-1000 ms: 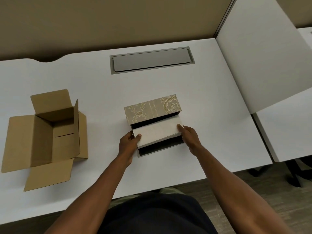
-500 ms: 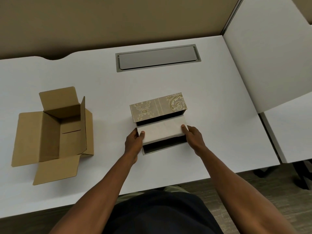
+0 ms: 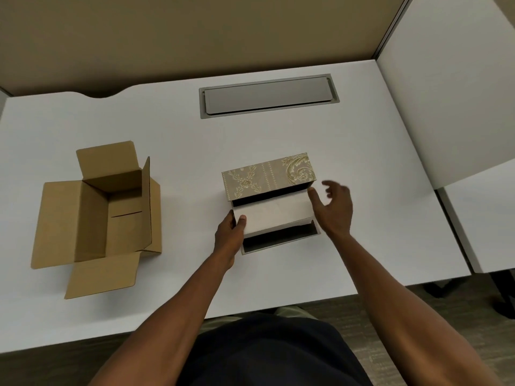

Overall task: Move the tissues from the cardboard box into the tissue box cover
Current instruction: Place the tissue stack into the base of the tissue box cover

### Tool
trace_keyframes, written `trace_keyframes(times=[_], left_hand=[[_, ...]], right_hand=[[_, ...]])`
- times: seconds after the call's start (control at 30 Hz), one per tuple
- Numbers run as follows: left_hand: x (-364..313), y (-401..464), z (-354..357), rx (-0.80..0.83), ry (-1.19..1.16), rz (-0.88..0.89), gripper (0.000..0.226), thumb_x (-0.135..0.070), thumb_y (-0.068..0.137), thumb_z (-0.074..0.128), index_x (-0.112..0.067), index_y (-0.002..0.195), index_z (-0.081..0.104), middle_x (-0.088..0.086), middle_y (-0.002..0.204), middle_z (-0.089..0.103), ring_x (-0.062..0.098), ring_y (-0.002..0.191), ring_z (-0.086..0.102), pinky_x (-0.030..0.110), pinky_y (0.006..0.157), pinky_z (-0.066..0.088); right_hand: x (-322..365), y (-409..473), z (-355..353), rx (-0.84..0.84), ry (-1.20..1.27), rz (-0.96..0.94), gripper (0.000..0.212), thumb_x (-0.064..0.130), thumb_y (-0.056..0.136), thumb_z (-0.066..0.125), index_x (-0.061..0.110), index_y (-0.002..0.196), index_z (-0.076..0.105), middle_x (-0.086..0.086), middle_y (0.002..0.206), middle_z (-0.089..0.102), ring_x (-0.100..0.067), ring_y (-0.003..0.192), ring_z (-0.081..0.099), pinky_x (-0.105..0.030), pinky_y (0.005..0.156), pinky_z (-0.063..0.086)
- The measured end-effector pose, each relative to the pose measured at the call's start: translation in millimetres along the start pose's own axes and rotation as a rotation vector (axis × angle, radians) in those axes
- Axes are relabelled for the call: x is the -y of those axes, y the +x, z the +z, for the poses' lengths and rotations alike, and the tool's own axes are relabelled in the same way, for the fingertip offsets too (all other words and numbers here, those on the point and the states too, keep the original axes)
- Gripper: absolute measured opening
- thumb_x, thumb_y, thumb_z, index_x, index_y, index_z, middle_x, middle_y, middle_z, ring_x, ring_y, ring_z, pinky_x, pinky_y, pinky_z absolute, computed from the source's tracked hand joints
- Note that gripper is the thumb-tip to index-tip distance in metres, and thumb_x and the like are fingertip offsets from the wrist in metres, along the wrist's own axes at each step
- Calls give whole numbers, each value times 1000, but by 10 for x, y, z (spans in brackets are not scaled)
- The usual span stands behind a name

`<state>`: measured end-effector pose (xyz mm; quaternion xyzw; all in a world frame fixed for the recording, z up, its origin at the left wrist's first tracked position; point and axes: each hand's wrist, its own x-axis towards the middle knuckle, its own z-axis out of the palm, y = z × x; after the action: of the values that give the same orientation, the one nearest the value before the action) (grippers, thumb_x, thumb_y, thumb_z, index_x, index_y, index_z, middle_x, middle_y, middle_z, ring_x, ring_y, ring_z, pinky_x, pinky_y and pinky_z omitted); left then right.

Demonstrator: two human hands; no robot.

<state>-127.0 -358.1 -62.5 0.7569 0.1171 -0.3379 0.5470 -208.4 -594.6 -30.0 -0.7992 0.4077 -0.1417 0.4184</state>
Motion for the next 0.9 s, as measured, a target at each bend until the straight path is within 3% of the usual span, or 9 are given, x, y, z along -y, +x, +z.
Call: trace_keyframes(times=[0.07, 0.17, 0.33, 0.43, 0.5, 0.63, 0.73, 0.9], left_hand=[[0, -3, 17, -10, -4, -10, 48, -35, 104, 54, -21, 150, 49, 2, 149, 56, 24, 135, 53, 45, 117, 42], [0, 1, 32, -15, 0, -19, 56, -37, 104, 53, -21, 156, 41, 5, 155, 50, 26, 141, 48, 46, 119, 40], [-13, 3, 51, -9, 0, -12, 55, -40, 104, 51, -24, 156, 40, 4, 155, 50, 26, 140, 48, 46, 118, 40], [-15, -10, 50, 27, 46, 16, 60, -46, 102, 54, -30, 157, 36, 0, 155, 50, 25, 140, 48, 40, 115, 43], [-7, -12, 48, 47, 72, 26, 66, -49, 101, 54, -31, 160, 30, -1, 157, 48, 25, 141, 46, 35, 111, 42], [15, -5, 71, 39, 94, -11, 72, -49, 103, 50, -31, 163, 17, 2, 165, 36, 27, 148, 38, 43, 119, 38], [7, -6, 101, 27, 125, -33, 75, -51, 103, 48, -32, 164, 8, 2, 169, 26, 28, 153, 31, 41, 119, 33], [14, -3, 127, 12, 137, -24, 75, -50, 103, 47, -33, 164, 8, 4, 168, 28, 29, 151, 34, 39, 118, 35]], right_hand=[[224, 117, -1, -70, -74, -162, 50, 46, 85, 74, 18, 125, 64, -7, 119, 59, -25, 112, 58, -30, 88, 43], [535, 314, 42, 24, -213, -285, 66, 50, 82, 72, 19, 139, 57, -14, 138, 54, -32, 130, 49, -41, 99, 46], [732, 523, 192, 366, -368, -161, 100, 62, 83, 73, 25, 162, 25, -22, 166, 24, -43, 148, 34, -53, 114, 40], [707, 560, 245, 483, -455, -174, 101, 65, 82, 73, 31, 163, 24, -20, 169, 16, -44, 148, 36, -52, 114, 41], [691, 567, 251, 481, -470, -190, 96, 66, 82, 72, 32, 161, 29, -19, 169, 16, -45, 145, 39, -52, 113, 43], [663, 535, 236, 467, -469, -204, 95, 66, 81, 72, 32, 160, 32, -18, 168, 19, -44, 141, 46, -51, 111, 46], [640, 473, 243, 441, -452, -207, 95, 65, 80, 74, 32, 159, 32, -18, 167, 19, -44, 140, 48, -50, 110, 46], [592, 368, 246, 399, -419, -201, 95, 63, 79, 76, 34, 159, 33, -19, 167, 18, -45, 139, 46, -49, 109, 46]])
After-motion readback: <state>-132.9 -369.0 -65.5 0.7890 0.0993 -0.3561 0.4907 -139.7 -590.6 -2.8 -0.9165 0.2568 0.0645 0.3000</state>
